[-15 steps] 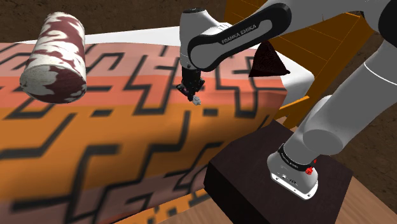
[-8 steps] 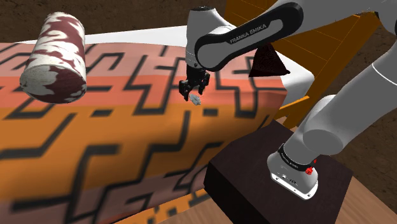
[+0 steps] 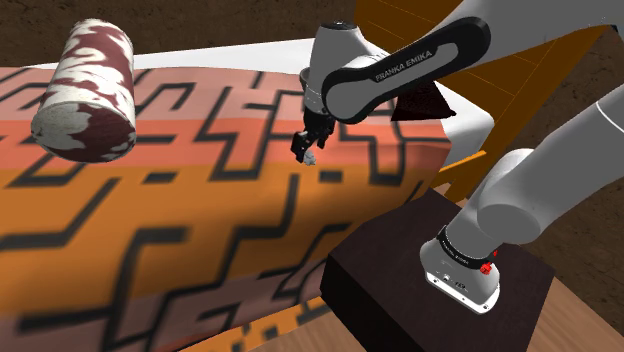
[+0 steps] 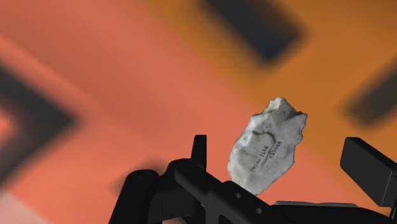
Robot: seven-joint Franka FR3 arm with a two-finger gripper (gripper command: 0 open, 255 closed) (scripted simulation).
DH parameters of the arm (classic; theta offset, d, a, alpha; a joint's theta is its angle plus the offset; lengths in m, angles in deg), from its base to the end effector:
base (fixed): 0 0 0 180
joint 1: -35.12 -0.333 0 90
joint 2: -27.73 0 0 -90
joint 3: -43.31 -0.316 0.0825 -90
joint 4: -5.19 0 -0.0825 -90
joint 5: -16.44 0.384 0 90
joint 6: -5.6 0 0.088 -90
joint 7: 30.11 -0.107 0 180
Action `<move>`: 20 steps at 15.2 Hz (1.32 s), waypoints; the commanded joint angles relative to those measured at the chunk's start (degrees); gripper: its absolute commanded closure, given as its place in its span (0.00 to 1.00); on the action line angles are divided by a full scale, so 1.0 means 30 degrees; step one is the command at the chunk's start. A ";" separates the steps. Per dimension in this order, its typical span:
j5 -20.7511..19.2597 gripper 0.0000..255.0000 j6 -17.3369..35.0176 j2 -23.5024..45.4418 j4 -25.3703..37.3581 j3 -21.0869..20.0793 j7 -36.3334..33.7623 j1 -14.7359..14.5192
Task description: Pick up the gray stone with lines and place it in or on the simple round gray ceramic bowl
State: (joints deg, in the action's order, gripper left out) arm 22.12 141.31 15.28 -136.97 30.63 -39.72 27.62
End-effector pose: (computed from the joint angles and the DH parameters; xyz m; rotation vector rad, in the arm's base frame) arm 0.4310 0.1594 0.3778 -3.0831 -0.1764 -0.1410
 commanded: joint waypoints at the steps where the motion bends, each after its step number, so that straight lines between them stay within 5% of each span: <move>1: -0.0072 0.00 0.0714 0.0486 -0.0215 -0.0066 -0.0055 0.0009; 9: -0.0073 0.00 0.0711 0.0485 -0.0214 -0.0064 -0.0054 0.0008; 10: -0.0073 1.00 0.0711 0.0485 -0.0214 -0.0064 -0.0054 0.0008; 20: -0.0053 1.00 0.0427 0.0313 -0.0100 -0.0036 -0.0041 -0.0008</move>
State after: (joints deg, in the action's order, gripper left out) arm 21.88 143.02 16.39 -137.27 30.59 -39.82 27.70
